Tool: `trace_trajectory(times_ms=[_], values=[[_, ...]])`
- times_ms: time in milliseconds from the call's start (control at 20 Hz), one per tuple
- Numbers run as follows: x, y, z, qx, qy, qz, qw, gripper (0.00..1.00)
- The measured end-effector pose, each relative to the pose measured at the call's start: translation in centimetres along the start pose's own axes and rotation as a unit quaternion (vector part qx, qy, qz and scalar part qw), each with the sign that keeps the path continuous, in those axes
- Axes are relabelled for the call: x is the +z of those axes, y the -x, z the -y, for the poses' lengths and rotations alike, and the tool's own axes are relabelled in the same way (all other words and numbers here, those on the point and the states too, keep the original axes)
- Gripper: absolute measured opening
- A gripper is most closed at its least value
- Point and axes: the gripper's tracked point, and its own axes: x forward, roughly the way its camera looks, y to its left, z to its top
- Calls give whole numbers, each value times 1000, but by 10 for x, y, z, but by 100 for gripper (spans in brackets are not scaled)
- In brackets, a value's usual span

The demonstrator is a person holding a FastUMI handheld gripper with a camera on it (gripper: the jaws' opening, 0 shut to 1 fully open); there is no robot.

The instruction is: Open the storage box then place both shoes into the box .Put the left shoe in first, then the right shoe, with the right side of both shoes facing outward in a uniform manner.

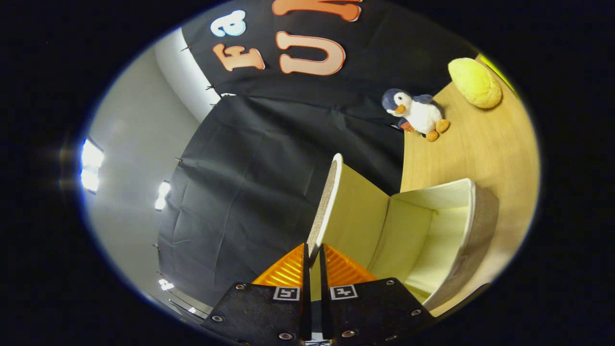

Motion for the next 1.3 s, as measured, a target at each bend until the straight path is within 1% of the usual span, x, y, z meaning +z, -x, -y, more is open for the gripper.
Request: trace_trajectory(times_ms=[350,500,550,700,800,850,900,1000,1050,1100,1150,1250,1300], values=[[-7,-70,-21,-23,30,-28,999,9],[-22,-103,-24,-45,47,-55,996,11],[-27,-112,-27,-46,49,-63,996,11],[-41,-131,-23,-66,58,-76,993,11],[-44,-136,-19,-80,52,-78,992,12],[-43,-135,-11,-93,52,-80,991,15],[-41,-133,-7,-99,57,-81,990,16],[-42,-117,1,-116,79,-89,986,24],[-39,-108,7,-126,94,-88,984,33],[-34,-97,15,-140,110,-83,981,36],[-28,-84,24,-155,126,-78,977,46],[-20,-53,44,-188,154,-70,968,60],[-15,-39,55,-204,164,-65,963,64]])
